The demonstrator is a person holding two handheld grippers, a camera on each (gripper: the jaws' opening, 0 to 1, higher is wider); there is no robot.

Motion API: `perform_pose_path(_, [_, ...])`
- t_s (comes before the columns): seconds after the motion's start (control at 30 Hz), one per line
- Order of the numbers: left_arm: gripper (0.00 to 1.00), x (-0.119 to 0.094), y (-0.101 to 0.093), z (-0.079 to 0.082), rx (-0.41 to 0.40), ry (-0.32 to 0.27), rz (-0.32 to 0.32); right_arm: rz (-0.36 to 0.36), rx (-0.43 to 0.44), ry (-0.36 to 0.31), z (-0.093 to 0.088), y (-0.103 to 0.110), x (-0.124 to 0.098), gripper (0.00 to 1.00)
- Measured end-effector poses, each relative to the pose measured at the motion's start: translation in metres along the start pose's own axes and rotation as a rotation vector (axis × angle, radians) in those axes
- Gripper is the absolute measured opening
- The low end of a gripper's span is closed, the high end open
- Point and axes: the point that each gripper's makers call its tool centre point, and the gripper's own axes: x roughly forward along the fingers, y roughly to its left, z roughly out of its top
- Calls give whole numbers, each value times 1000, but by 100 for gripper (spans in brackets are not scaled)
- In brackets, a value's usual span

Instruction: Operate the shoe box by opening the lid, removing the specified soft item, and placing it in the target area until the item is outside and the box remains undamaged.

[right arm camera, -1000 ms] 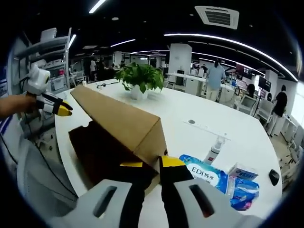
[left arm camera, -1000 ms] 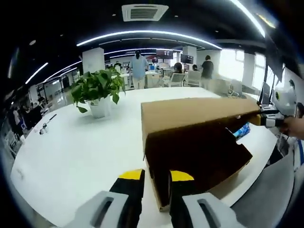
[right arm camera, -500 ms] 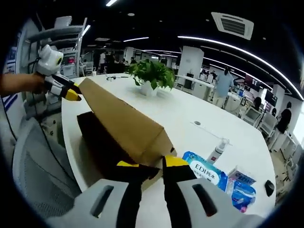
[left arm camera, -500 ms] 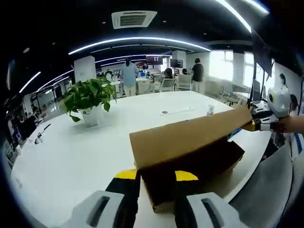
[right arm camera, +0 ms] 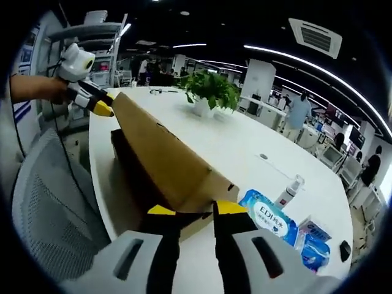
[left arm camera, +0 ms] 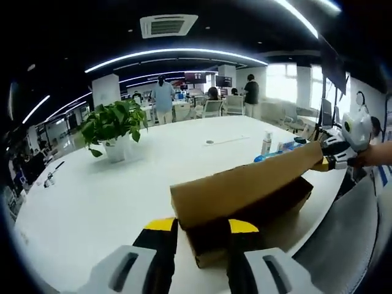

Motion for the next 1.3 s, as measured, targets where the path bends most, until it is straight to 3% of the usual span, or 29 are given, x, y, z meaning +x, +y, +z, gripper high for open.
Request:
perform_pose_path(0.37, [35, 3, -5, -14, -1, 40, -26, 73, -55, 16, -9, 16, -2, 27])
perform_pose_path(0.93, [38, 10, -11, -38, -15, 107, -55, 169, 9, 68, -23, 35, 0, 38])
perform_pose_path(1.07, [38, 12, -11, -42, -6, 125, -58, 177, 94, 70, -24, 34, 1, 38])
perform_pose_path(1.3, [38, 15, -12, -50, -7, 150, -65, 172, 116, 89, -30, 35, 5, 36])
